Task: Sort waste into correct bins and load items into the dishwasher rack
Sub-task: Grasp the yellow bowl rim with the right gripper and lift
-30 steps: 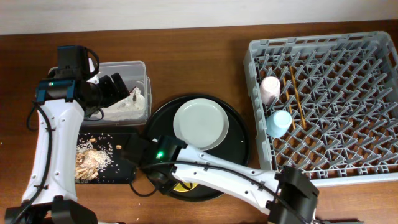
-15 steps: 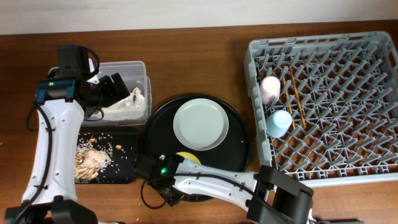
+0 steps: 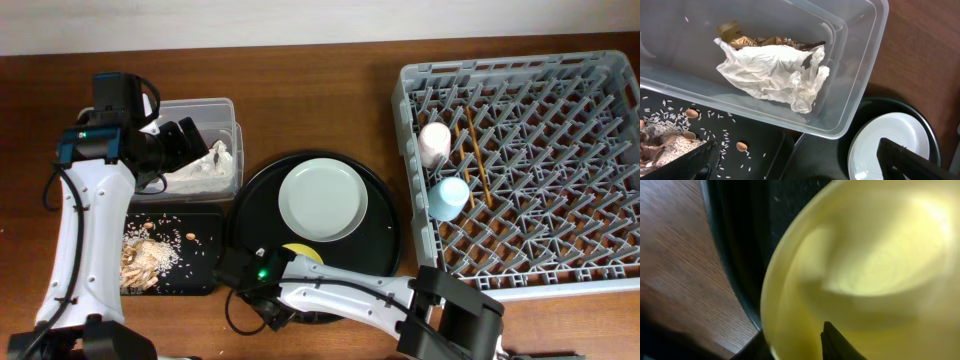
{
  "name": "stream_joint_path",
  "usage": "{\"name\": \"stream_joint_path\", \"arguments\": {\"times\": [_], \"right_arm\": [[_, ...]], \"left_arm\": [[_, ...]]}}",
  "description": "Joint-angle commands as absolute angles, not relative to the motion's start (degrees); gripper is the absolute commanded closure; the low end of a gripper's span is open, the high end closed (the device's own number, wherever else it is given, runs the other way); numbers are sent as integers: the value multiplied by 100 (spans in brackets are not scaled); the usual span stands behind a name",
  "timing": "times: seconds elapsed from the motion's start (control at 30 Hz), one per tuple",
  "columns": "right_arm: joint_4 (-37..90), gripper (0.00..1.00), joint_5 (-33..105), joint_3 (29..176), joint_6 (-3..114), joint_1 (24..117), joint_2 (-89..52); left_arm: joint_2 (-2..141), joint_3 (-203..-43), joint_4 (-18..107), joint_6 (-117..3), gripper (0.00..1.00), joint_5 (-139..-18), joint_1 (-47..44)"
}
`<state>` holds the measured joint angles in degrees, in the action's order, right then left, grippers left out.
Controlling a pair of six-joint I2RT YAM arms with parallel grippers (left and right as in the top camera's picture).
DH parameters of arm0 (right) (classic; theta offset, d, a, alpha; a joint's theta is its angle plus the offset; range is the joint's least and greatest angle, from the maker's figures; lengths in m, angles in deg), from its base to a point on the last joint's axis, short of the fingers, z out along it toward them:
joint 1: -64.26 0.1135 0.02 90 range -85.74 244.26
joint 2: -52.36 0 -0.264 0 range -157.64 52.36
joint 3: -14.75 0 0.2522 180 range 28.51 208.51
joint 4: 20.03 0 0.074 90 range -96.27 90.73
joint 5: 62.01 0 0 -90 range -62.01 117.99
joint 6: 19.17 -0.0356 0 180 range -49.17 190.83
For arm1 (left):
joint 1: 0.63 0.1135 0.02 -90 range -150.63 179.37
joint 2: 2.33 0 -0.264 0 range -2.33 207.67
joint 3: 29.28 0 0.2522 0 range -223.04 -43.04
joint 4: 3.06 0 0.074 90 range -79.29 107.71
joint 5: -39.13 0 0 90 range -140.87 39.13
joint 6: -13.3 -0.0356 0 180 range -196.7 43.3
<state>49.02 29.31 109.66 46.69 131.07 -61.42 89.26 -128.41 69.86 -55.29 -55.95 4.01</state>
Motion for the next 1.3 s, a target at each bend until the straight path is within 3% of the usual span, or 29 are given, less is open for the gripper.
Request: {"name": "stream_joint_path", "arguments": {"times": [0.0, 0.07, 0.33, 0.37, 0.47, 0.73, 0.83, 0.97, 1.1, 1.17, 1.27], "right_arm": [[4952, 85, 2793, 11204, 4654, 13126, -6174], [5079, 96, 2793, 11204, 4652, 13126, -6174], [5140, 96, 2793, 11335, 4654, 13126, -6168], [5142, 95, 2793, 11350, 4654, 13126, -6168], [5223, 72, 2883, 11346, 4652, 13129, -6170], [5326, 72, 2878, 11269, 4652, 13137, -6170], [5177, 73, 2857, 11040, 4649, 13137, -6170], [5092, 85, 2861, 10909, 4649, 13137, -6170], [5101, 88, 2861, 10987, 4652, 13133, -6168], [5227, 96, 2861, 11046, 4654, 13126, -6168], [5770, 96, 2883, 11357, 4652, 13126, -6166]], "left_arm": [[8861, -12935, 6993, -5577, 1, -5554, 414], [8861, -12935, 6995, -5577, 1, -5554, 414], [8861, -12935, 6995, -5577, 1, -5554, 414], [8861, -12935, 6995, -5577, 1, -5554, 414], [8861, -12935, 6995, -5577, 1, -5554, 414], [8861, -12935, 6993, -5577, 1, -5554, 414], [8861, -12935, 6995, -5577, 1, -5554, 414], [8861, -12935, 6993, -5577, 1, -5554, 414], [8861, -12935, 6995, -5577, 1, -5554, 414], [8861, -12935, 6995, -5577, 1, -5554, 414], [8861, -12935, 6993, -5577, 1, -5554, 414]]}}
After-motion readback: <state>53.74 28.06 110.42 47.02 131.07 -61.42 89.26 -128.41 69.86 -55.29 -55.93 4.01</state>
